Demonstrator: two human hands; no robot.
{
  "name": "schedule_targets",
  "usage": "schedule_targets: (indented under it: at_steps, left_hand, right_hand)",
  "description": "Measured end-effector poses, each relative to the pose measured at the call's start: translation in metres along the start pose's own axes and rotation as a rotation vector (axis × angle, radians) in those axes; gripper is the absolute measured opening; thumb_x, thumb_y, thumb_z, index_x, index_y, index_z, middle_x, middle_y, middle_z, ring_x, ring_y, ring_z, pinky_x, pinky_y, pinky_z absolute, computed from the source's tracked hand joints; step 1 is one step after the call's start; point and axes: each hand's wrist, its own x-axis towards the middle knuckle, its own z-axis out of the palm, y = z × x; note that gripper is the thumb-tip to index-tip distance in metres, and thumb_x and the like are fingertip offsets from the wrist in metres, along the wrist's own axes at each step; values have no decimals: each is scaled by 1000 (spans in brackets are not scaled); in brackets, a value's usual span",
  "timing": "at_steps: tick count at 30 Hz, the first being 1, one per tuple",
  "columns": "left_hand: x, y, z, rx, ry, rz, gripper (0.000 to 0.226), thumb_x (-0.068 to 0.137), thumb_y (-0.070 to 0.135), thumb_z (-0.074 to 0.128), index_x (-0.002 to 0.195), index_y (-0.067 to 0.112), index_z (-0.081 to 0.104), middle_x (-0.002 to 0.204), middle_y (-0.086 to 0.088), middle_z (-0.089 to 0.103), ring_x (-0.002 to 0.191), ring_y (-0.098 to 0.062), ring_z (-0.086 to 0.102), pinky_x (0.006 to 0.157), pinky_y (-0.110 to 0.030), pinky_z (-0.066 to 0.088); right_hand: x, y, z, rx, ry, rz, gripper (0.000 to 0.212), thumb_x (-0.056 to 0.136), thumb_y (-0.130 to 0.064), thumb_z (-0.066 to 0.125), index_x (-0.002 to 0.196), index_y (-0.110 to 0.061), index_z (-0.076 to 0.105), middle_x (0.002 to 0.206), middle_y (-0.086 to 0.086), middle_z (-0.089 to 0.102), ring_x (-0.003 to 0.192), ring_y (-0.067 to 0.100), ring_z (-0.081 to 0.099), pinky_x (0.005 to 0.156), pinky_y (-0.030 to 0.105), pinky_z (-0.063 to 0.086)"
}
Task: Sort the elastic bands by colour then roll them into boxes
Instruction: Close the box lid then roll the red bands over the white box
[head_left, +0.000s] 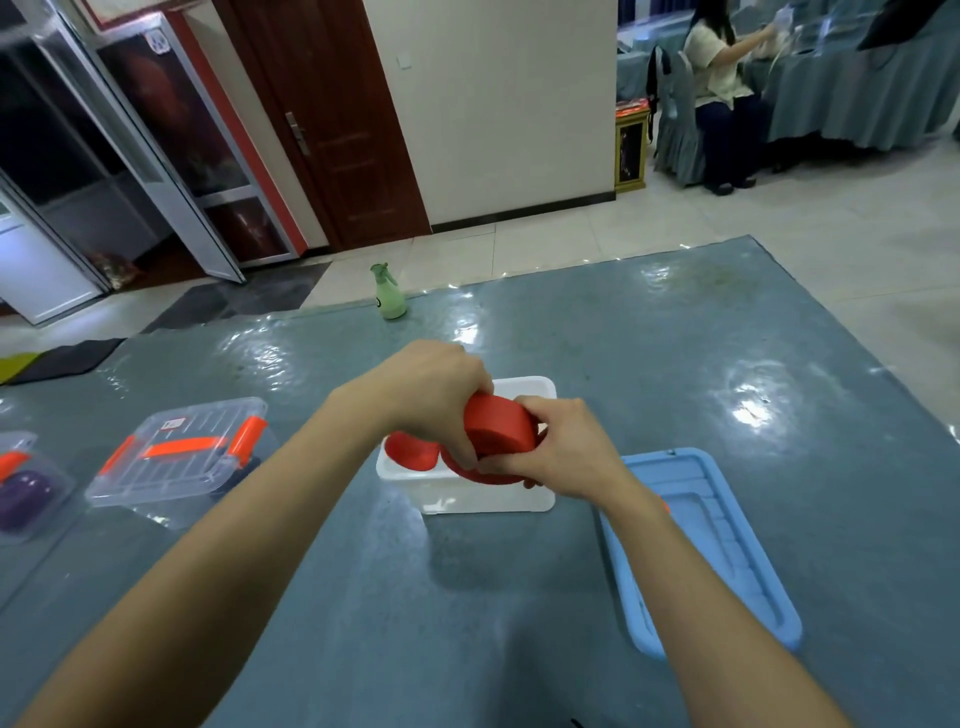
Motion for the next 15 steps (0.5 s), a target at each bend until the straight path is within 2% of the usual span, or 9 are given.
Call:
schedule_targets:
  at_steps: [2,4,8,10,13,15]
  left_hand:
    - [-7,-16,-2,-276,10,-49,63,45,76,93,90,39,72,78,19,70,76,-2,65,64,-28,51]
    - [-18,-30,0,-625,47,-88,71,45,70,100,106,45,74,92,22,79,88,0,74,77,-25,57]
    - [-25,-25,21,-1164,266,-74,64,50,48,107,105,36,77,95,-4,85,88,-26,82,80,-39,64]
    - [-22,-14,28,-1307,399,-105,60,54,38,104,106,36,75,91,-13,84,79,-32,79,74,-45,63]
    - [-17,4,33,-1427,614,-185,52,62,35,96,103,36,64,83,-14,82,60,-25,65,50,-31,50]
    - [-13,18,36,-1445,751,-228,43,68,39,93,96,36,60,85,-9,82,56,-18,63,44,-24,44]
  right_hand:
    - [0,3,-8,148,42,11,51,57,-47,103,101,-38,79,82,-5,78,55,27,74,54,43,64]
    - [0,3,-14,319,85,34,59,56,-40,106,108,-33,81,89,2,79,56,38,74,53,42,63]
    - [1,-1,-21,514,124,26,51,59,-38,106,100,-22,81,89,14,79,54,44,72,49,37,57]
    - [2,-3,-19,582,128,21,53,59,-40,106,102,-19,81,90,17,79,52,42,71,50,38,57]
    - [4,-7,-11,693,169,26,47,60,-37,104,98,-18,82,88,17,79,51,41,69,50,38,57]
    - [5,-8,-4,779,192,47,42,60,-36,102,94,-20,84,85,17,78,50,39,68,48,36,57]
